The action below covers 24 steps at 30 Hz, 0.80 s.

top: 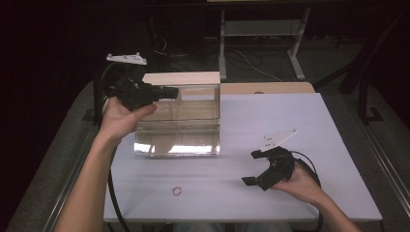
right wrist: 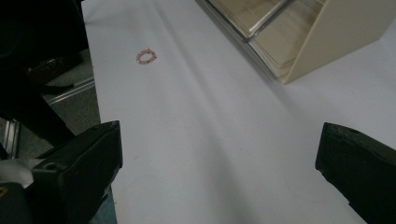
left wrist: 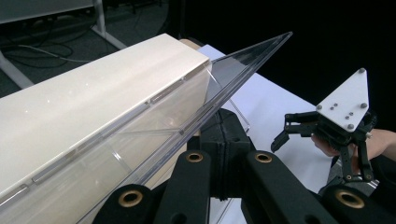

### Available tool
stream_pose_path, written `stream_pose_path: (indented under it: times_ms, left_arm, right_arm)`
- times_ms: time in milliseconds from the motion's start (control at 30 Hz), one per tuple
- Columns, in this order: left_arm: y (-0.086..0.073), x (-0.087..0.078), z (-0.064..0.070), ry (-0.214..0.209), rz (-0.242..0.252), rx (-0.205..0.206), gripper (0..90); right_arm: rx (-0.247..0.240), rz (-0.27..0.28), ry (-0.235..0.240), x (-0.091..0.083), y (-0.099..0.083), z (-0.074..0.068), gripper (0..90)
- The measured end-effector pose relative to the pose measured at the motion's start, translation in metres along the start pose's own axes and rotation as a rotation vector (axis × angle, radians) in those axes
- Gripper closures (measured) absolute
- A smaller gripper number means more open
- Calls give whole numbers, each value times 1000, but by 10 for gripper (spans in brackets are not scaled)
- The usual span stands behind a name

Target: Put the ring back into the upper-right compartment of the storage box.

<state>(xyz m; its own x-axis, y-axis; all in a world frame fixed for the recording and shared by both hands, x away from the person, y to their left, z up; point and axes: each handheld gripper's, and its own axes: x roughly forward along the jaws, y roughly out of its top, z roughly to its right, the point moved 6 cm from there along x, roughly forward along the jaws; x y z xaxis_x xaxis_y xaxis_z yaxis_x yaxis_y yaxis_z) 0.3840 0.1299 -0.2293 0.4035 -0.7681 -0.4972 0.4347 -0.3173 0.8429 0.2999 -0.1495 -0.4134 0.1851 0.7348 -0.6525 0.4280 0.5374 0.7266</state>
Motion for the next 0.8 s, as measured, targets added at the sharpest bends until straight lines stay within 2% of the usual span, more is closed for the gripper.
stream_pose_path:
  times_ms: [433, 467, 800]
  left_arm:
    - [0, -1, -1, -14, 6, 3, 893]
    - [0, -1, -1, -14, 6, 4, 893]
    - [1, -1, -2, -14, 2, 7, 893]
  right_arm:
    - [-61, -43, 38, 17, 24, -13, 10]
    - [-99, -54, 33, 18, 25, -11, 10]
    - [-161, -95, 72, 36, 42, -21, 10]
